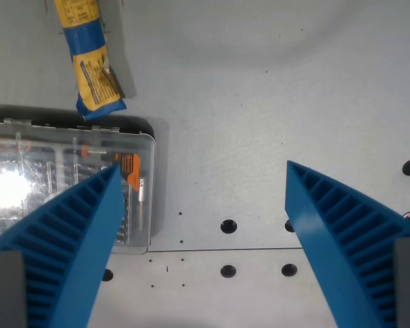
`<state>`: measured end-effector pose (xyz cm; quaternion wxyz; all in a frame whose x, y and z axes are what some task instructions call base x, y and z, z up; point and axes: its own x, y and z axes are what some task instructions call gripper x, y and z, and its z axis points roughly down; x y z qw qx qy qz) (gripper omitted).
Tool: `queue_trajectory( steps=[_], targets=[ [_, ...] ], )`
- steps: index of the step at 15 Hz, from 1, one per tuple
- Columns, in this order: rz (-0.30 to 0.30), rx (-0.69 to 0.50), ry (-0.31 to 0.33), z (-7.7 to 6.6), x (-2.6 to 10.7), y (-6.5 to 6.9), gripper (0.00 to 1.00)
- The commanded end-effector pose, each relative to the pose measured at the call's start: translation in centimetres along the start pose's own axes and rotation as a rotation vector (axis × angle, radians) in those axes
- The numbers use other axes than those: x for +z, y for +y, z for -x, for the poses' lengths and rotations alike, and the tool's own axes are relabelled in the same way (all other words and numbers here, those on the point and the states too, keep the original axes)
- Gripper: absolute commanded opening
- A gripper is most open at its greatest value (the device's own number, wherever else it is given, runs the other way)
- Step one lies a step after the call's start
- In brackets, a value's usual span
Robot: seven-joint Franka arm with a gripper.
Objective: Move above the blue bag
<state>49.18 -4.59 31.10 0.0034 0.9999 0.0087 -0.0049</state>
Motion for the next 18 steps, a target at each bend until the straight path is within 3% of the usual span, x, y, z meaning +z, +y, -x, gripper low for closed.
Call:
queue_trajectory(
  steps=[1,10,18],
  targets=[
    [0.0,0.0,0.005,0.0,-0.2,0.0,1.0],
    [0.003,-0.006,0.007,-0.2,0.1,-0.2,1.0],
    [0.011,-0.008,0.025,-1.0,2.0,-1.4,1.0]
  ],
)
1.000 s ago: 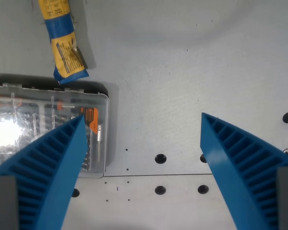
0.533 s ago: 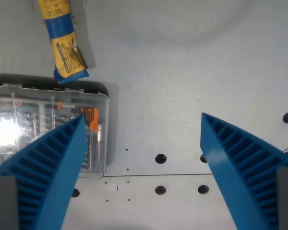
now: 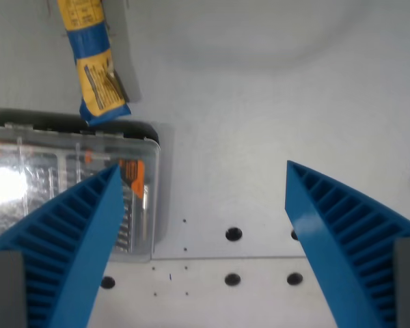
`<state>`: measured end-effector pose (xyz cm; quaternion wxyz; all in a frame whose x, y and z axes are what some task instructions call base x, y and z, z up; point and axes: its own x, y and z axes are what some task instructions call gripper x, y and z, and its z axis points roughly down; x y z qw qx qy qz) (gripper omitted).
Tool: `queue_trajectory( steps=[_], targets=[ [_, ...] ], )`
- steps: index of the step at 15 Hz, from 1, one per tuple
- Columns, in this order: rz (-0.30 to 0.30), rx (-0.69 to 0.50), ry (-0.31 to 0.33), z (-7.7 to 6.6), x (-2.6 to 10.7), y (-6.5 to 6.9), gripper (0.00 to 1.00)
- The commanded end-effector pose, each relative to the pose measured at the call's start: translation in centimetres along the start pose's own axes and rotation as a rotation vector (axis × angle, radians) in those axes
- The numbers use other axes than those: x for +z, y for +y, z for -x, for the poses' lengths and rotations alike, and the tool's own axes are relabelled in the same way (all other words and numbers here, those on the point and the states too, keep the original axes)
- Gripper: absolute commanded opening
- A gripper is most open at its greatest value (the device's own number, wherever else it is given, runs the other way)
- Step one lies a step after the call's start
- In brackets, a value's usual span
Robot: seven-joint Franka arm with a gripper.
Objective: Move above the blue bag
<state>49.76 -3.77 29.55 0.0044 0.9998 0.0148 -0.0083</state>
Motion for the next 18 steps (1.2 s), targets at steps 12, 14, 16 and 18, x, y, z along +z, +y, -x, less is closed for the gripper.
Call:
queue_trajectory(
  steps=[12,14,16,18],
  targets=[
    [0.039,-0.023,0.03,-2.6,5.5,-3.6,1.0],
    [0.048,-0.027,0.028,-3.1,6.5,-4.2,1.0],
    [0.056,-0.032,0.023,-3.5,7.5,-4.8,1.0],
    [0.066,-0.035,0.014,-4.0,8.5,-5.4,1.0]
  ],
)
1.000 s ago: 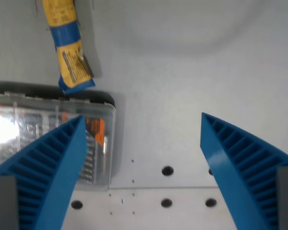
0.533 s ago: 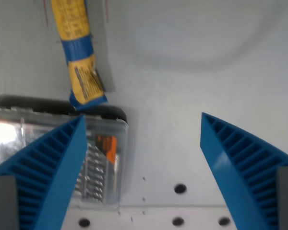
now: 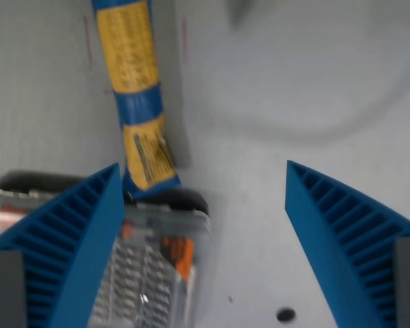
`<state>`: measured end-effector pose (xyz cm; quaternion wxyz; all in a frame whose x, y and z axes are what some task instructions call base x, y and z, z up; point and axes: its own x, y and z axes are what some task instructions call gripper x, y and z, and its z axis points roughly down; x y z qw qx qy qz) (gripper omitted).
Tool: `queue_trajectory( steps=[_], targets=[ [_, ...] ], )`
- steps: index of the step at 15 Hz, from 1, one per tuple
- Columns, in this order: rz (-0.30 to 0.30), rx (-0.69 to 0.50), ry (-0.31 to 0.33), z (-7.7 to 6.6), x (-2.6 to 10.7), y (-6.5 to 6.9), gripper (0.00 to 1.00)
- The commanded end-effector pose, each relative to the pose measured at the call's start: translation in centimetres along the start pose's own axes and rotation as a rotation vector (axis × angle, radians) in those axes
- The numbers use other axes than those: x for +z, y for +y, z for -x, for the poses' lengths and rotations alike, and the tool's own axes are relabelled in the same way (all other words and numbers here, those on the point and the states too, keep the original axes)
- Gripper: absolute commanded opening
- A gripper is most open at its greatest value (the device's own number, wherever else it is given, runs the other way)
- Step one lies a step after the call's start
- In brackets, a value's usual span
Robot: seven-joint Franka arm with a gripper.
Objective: Move above the blue bag
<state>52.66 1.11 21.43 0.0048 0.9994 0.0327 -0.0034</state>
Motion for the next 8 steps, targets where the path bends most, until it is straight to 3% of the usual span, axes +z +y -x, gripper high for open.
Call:
queue_trajectory(
  steps=[1,8],
  targets=[
    [0.068,-0.001,-0.001,-1.1,1.0,-0.8,1.0],
    [0.092,-0.01,-0.027,-2.9,4.2,-2.6,1.0]
  ],
)
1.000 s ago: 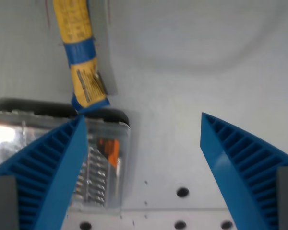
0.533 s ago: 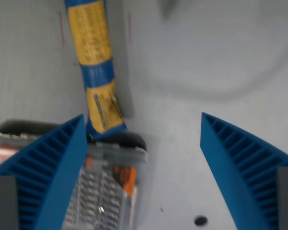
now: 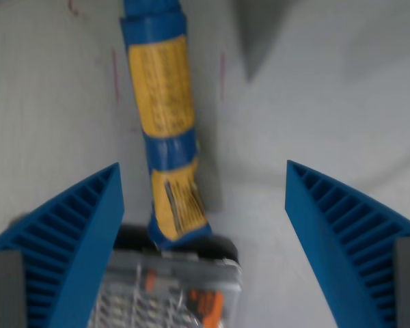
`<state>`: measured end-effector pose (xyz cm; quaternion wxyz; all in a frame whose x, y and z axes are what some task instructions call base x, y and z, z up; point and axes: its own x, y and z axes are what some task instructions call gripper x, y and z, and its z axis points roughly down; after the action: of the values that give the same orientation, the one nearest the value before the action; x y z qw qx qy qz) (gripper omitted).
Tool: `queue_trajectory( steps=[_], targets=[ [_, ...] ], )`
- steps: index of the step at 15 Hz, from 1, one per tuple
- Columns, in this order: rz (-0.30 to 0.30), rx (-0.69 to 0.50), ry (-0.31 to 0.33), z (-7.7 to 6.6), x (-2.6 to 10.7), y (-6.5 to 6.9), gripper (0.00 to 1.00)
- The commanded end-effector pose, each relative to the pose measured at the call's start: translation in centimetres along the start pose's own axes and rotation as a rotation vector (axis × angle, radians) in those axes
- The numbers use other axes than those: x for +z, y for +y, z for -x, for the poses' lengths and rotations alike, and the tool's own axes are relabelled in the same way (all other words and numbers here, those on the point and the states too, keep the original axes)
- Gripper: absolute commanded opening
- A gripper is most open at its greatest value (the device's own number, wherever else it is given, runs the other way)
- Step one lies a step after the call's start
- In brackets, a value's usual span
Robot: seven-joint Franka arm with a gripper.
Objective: Move above the blue bag
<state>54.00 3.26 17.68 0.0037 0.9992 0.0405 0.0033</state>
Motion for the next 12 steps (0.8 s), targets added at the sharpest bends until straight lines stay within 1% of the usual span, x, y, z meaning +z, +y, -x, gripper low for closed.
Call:
queue_trajectory(
  steps=[1,6,12],
  targets=[
    [0.094,0.002,-0.04,-1.6,0.9,-0.8,1.0],
    [0.105,0.0,-0.016,-2.2,2.4,-1.7,1.0],
    [0.106,0.001,-0.01,-2.4,3.3,-2.3,1.0]
  ],
)
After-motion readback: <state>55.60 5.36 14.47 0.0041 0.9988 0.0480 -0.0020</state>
